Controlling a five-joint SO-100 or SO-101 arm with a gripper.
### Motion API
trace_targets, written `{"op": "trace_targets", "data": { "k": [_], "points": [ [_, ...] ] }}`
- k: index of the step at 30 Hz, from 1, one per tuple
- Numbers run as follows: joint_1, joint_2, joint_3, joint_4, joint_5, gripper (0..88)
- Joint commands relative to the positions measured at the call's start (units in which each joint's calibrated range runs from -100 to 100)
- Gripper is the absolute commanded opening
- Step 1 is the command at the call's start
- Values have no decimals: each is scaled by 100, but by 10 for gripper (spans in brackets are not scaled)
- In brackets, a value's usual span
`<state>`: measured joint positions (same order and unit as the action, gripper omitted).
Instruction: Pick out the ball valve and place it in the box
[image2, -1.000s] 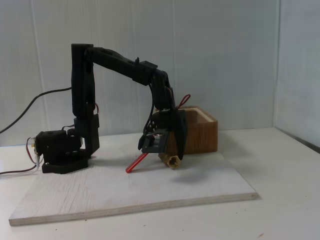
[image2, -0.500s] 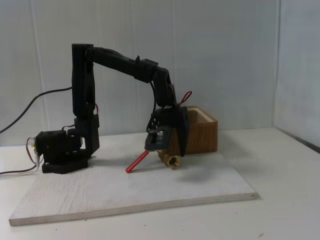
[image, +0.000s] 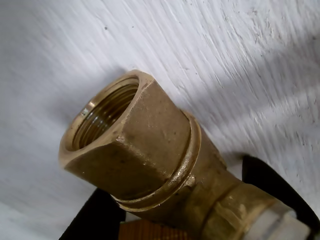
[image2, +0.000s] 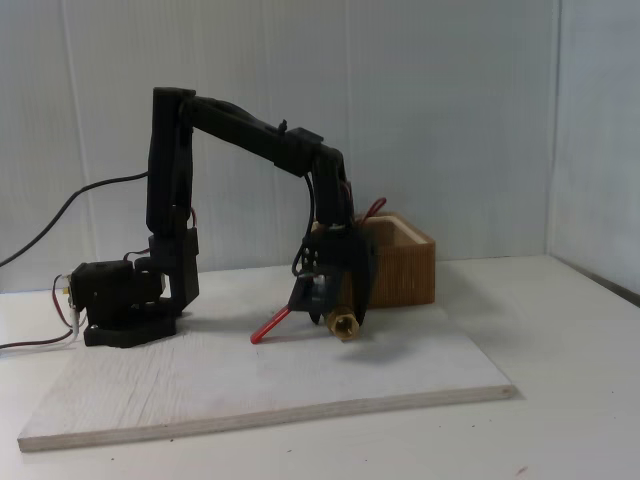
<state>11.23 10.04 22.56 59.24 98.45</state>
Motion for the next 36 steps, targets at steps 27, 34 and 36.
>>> {"op": "trace_targets", "data": {
  "k": [27,34,36],
  "points": [
    [51,-84,-135,89,10,50],
    [73,-135,-135,89,5,50],
    [73,-313,-135,167,5,50]
  ]
}}
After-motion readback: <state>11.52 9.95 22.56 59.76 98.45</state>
